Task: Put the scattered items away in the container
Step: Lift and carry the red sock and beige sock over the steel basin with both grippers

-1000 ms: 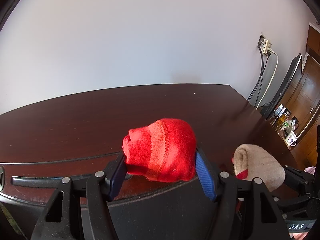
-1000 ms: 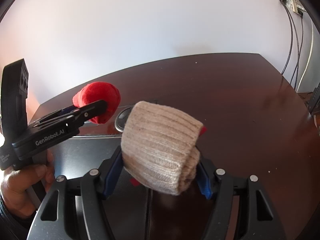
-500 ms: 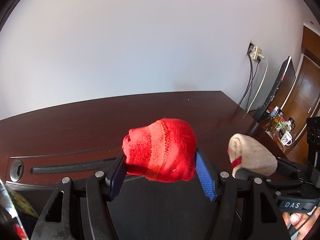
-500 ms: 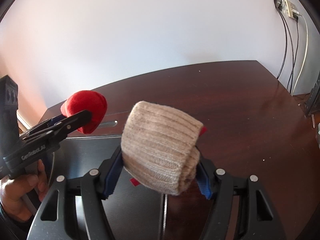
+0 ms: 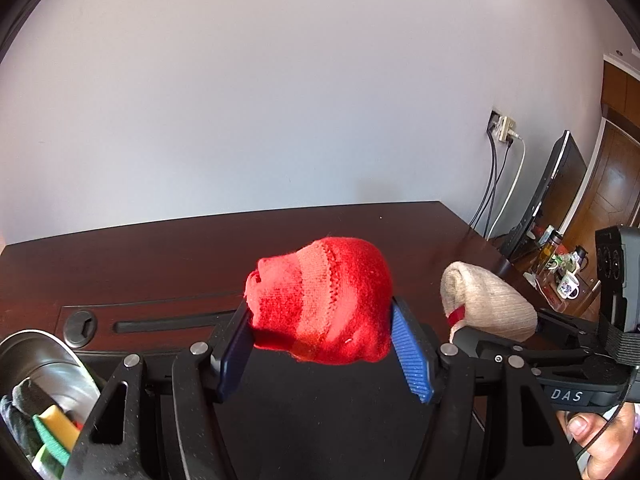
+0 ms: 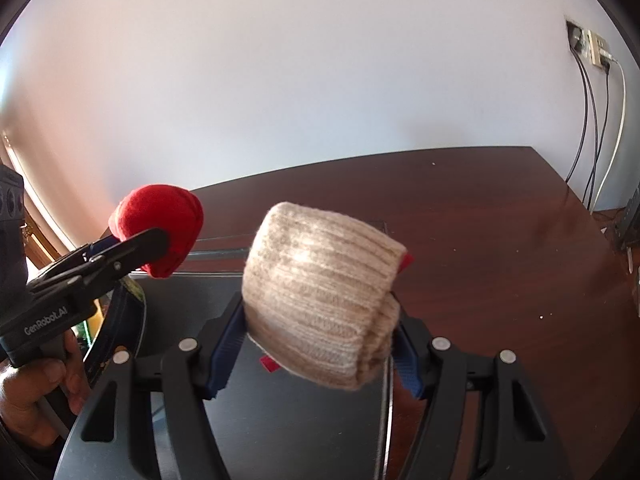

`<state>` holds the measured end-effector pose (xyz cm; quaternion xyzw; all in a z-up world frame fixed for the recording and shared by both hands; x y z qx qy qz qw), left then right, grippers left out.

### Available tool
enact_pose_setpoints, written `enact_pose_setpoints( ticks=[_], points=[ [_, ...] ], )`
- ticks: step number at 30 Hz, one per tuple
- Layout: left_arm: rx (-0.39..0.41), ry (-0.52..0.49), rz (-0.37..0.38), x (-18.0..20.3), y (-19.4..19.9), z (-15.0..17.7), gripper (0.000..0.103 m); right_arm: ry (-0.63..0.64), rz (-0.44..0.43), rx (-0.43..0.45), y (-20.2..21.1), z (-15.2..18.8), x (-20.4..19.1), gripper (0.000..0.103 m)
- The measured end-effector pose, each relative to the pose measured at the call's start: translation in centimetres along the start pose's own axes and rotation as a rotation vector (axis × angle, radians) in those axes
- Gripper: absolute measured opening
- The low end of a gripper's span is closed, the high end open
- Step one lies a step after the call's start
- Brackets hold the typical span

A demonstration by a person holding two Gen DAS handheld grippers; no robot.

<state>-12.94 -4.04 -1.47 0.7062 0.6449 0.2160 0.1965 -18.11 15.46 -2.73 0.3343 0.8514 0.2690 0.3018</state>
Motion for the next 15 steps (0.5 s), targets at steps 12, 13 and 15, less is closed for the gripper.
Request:
enact_pose_setpoints(
  ticks=[12,13,15],
  points=[
    [0.051,0.021,-0.025,-1.8,4.0,0.6,0.066,0.052,-0.037,0.016,0.9,0.2,-3.1,0.067],
    [0.053,0.023,-0.028,-2.0,4.1,0.7,0.066,0.056,-0.041,0.017,0.9,0.3,-3.3,0.067],
    [0.060,0.026,-0.038,-2.2,4.4,0.7,0.066,0.066,-0.048,0.018,1.0,0.6,-4.0,0.067]
  ],
)
Point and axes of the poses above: each gripper's, at about its wrist camera, not at the fingertips, and y roughly against the way its jaws point, x to its right, z to its underside, the point moved 1 cm from there along -y, roughly the way its jaws point, and after that the axes turned 8 degrees about -y, right-handed, at the moved point
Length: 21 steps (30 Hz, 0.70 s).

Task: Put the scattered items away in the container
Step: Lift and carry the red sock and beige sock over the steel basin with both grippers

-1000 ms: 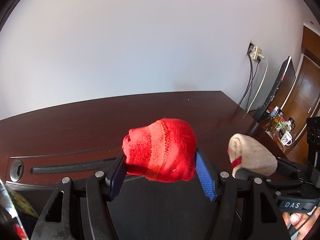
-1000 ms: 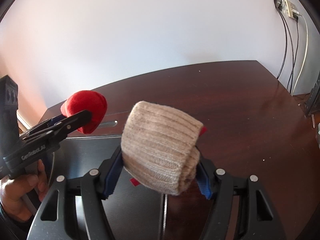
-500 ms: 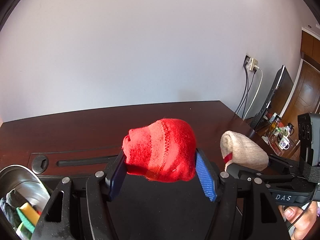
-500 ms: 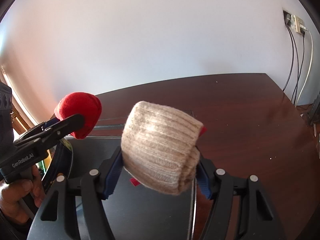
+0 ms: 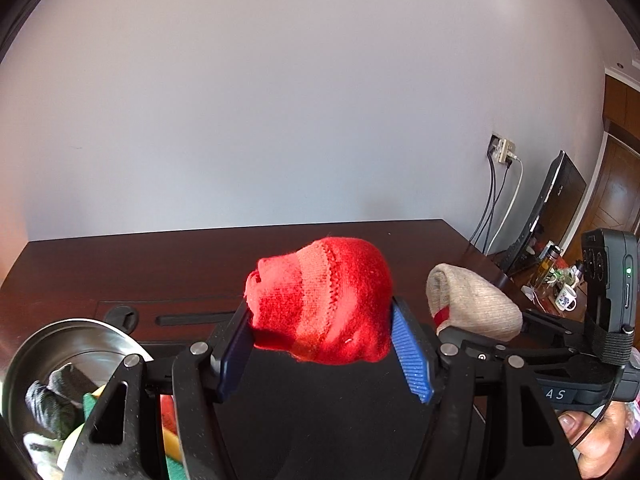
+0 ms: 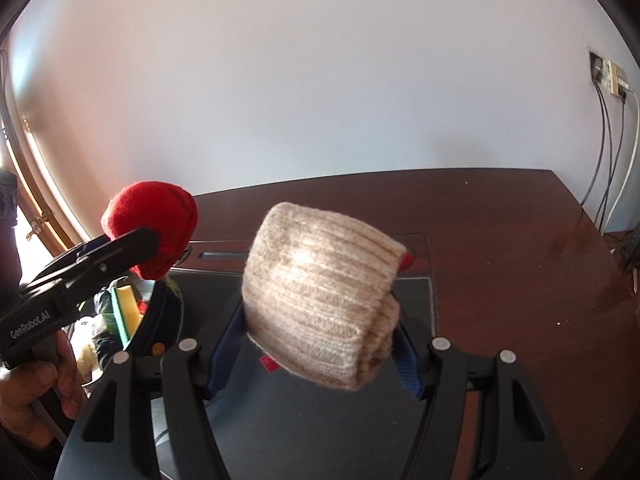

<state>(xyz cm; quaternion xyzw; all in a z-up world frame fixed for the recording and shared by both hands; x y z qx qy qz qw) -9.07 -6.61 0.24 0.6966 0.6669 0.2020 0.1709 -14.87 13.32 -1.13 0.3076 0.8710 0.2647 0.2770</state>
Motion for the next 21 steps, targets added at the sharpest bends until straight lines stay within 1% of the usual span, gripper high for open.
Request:
enact_pose_setpoints(
  ticks=[3,12,21],
  points=[
    [0.010,0.008,-0.011,-0.7,0.5,0.2,0.066,0.012,-0.007,0.001,0.4,0.2,-1.4,0.067],
    [0.040,0.024,-0.030,-2.8,2.5,1.0,0.066,0.037,-0.018,0.005,1.6,0.2,-2.8,0.067],
    [0.067,0.060,-0.065,-5.5,5.3,1.9,0.066,0.073,-0.050,-0.004,1.0,0.8,-5.8,0.067]
  ],
)
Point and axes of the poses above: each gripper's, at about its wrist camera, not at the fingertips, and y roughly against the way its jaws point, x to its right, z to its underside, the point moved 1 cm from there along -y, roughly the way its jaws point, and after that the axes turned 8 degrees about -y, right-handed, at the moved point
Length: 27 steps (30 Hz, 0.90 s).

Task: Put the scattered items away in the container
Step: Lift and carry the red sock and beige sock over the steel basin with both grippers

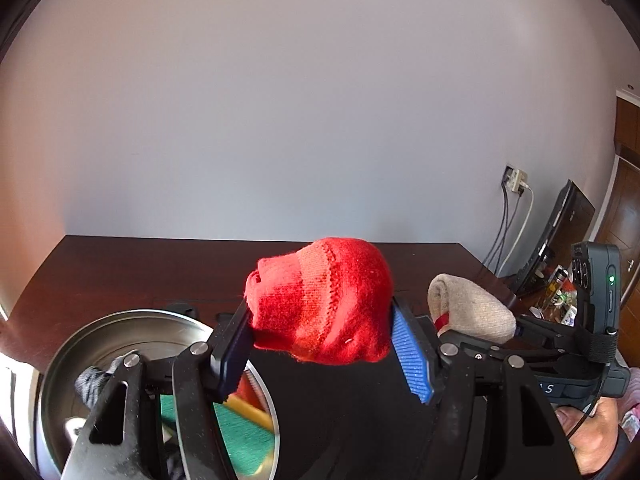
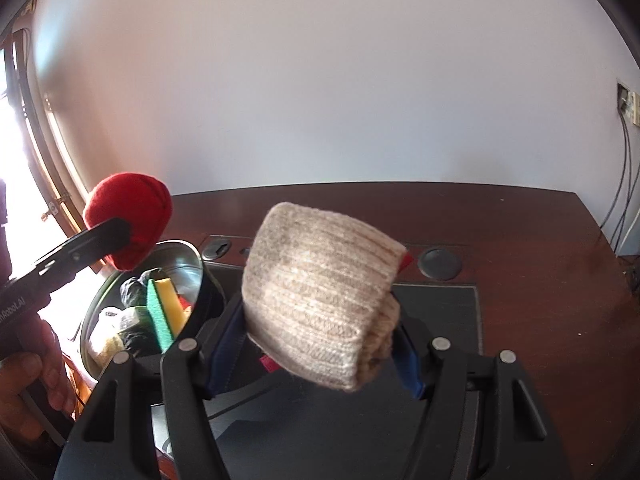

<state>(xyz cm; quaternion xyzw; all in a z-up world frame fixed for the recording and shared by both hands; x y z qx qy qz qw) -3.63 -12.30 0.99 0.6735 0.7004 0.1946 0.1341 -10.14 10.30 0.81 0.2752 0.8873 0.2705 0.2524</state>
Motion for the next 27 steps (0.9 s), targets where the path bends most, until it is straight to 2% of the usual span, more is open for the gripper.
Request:
enact_pose_setpoints(
  ticks=[11,22,27],
  points=[
    [0.014,0.044,-0.031,-3.3,2.6,1.2,0.066,0.051,-0.042,-0.023,-1.6,0.4,-4.0,0.067],
    [0.018,0.100,-0.109,-7.7,5.5,3.4,0.066,0.111,-0.081,-0.044,-3.0,1.1,-8.5,0.067],
    [0.011,0.102,-0.141,-8.5,6.3,4.0,0.066,0.130,-0.110,-0.052,-4.0,1.6,-10.9,0.067]
  ],
)
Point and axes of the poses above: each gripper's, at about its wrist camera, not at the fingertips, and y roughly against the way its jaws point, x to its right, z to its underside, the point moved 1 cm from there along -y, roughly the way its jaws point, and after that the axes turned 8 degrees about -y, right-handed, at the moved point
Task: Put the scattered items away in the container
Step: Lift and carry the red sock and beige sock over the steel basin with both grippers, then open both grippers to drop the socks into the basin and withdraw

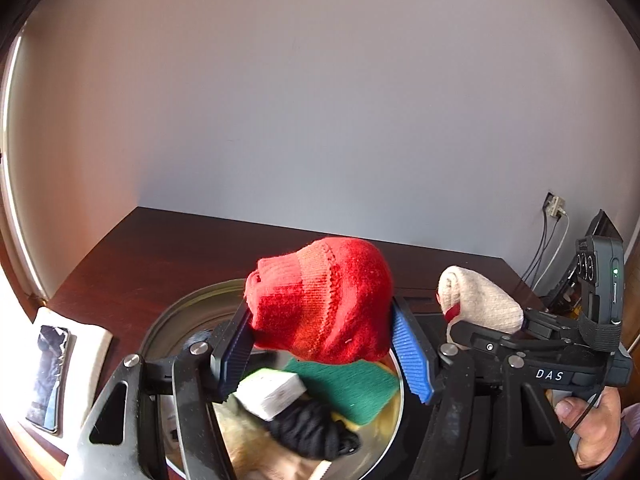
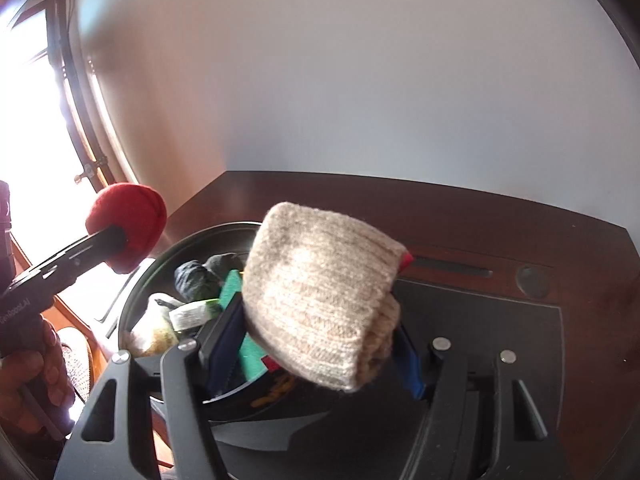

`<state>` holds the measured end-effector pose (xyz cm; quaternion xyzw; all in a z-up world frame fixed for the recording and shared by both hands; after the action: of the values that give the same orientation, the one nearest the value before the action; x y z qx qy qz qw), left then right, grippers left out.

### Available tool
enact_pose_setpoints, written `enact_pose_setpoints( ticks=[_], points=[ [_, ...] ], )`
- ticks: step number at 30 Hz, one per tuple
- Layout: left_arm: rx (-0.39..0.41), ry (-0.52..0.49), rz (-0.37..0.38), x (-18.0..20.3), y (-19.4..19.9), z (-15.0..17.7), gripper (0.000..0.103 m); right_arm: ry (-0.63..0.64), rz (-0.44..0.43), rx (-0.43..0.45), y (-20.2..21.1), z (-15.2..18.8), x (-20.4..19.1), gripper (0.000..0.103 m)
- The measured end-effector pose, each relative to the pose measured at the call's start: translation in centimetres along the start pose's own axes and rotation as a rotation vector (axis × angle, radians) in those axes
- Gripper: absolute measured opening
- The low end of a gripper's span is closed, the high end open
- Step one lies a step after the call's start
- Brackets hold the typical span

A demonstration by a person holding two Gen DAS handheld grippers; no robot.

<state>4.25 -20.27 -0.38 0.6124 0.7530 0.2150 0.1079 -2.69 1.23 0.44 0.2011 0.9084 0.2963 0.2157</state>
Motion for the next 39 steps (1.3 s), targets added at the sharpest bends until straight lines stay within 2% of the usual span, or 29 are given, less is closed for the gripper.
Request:
enact_pose_setpoints(
  ticks=[7,18,32,39],
  points=[
    [-0.006,0.034,-0.055,-3.4,1.6,1.2,0.066,0.039,-0.030,-0.024,-1.6,0.3,-2.6,0.067],
    [-0.041,0.079,-0.137,-6.5,1.6,3.2,0.066,0.095,-0.073,-0.063,-4.9,0.5,-6.4,0.067],
    [-0.120,0.091,-0.119,-7.1,-0.9,5.0,0.068,0.154,-0.100,-0.153,-8.6,2.8,-9.0,0.073],
    [-0.119,0.086,-0.116,-6.7,-0.6,4.9,0.069,0.151,-0.115,-0.151,-8.8,3.0,-9.2,0.075]
  ],
)
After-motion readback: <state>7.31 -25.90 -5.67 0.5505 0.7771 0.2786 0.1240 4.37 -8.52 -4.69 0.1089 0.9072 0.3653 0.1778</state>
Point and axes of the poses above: each gripper's, at about its wrist camera, not at the fingertips, and y roughly against the way its jaws point, x to its right, z to its underside, the point moved 1 cm from there along -y, roughly the way its jaws point, and after that the axes turned 8 degrees about -y, right-handed, at the moved point
